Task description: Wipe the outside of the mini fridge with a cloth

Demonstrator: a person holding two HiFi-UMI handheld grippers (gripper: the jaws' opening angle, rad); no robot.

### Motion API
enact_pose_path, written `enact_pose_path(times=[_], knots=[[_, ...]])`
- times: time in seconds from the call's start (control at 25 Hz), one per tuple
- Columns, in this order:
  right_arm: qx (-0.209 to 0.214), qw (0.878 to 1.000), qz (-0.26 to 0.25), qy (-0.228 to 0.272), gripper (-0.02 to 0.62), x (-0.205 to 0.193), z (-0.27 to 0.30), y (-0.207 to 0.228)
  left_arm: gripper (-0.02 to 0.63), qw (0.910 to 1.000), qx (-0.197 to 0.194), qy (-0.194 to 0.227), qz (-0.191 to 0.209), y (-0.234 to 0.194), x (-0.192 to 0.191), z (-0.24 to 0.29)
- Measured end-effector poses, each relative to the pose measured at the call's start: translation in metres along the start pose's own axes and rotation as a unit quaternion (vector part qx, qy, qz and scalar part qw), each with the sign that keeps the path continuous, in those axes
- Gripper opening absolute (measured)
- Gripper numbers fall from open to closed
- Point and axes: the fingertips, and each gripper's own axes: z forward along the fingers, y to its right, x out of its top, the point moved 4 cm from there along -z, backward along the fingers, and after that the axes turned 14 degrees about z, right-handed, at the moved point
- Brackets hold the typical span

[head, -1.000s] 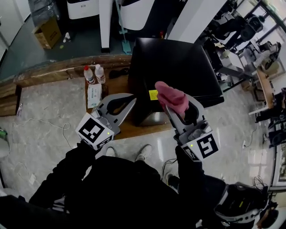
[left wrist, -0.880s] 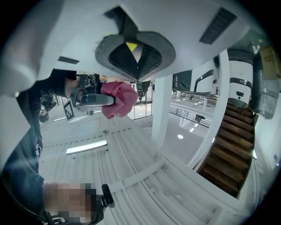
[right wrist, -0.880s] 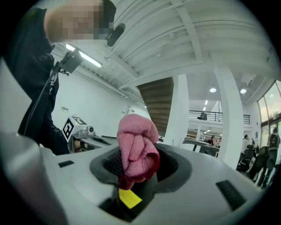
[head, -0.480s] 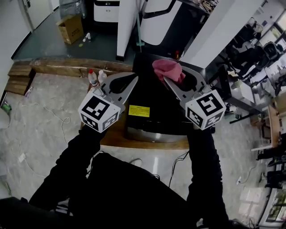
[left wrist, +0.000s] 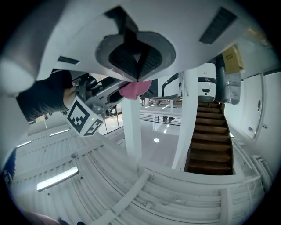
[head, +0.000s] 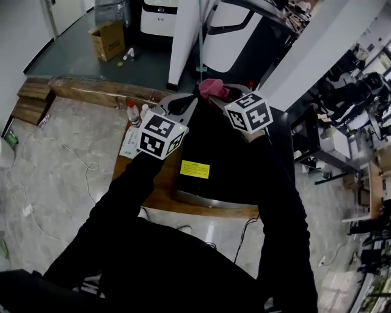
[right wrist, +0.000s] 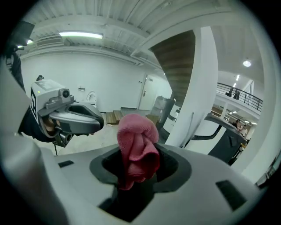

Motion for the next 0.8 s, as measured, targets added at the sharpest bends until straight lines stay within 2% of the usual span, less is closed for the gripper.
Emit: enact_pose_path(times=[0.32, 0.8], knots=[[0.0, 0.997, 0.015, -0.07, 0.167, -0.023, 0.064, 0.006, 0.006, 0.9996, -0.012, -0.023, -0.012, -0.017, -0.027, 0.016], [-0.028, 0.994, 0.013, -0.101, 0.158, -0.041, 0.052, 0.027, 0.006, 0.9981, -0.04, -0.044, -0.013, 0.009, -0.014, 0.039]])
